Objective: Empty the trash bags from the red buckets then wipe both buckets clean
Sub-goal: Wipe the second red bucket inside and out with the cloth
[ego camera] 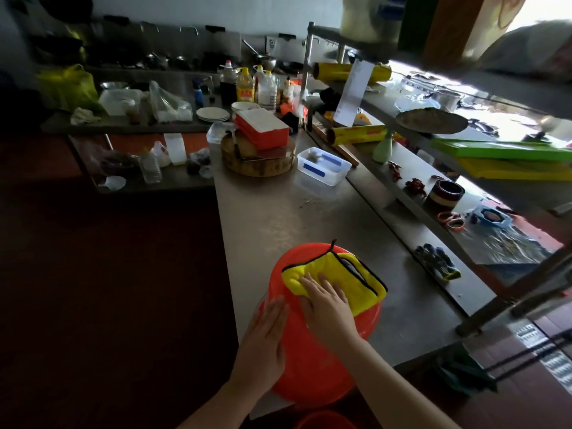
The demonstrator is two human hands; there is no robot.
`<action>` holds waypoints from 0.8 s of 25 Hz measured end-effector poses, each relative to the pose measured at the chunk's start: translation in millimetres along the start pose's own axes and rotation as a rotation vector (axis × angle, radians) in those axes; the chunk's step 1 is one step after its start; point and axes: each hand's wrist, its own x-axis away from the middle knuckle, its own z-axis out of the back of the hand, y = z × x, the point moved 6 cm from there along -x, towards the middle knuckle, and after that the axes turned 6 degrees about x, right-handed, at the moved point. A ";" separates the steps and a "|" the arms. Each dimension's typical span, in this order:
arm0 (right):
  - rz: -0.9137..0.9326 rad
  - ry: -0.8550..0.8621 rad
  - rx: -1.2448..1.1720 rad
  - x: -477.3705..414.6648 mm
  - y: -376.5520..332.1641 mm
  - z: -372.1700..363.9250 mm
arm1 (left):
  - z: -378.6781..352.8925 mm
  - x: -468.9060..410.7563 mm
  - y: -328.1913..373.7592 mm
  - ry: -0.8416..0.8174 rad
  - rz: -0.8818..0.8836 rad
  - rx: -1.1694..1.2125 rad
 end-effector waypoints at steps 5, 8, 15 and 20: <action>0.106 -0.080 0.074 -66.8 -22.6 -18.7 | -8.9 1.1 -10.8 -0.054 0.094 -0.035; 0.110 -0.087 0.122 -84.6 -8.9 -19.9 | -5.6 -0.5 -7.5 -0.005 0.063 -0.023; 0.004 -0.057 0.185 -81.5 50.2 -6.3 | -10.0 0.8 -5.2 0.019 0.052 -0.027; -0.052 -0.022 0.230 -58.7 86.6 15.1 | -8.6 -0.5 -5.9 0.025 0.017 -0.047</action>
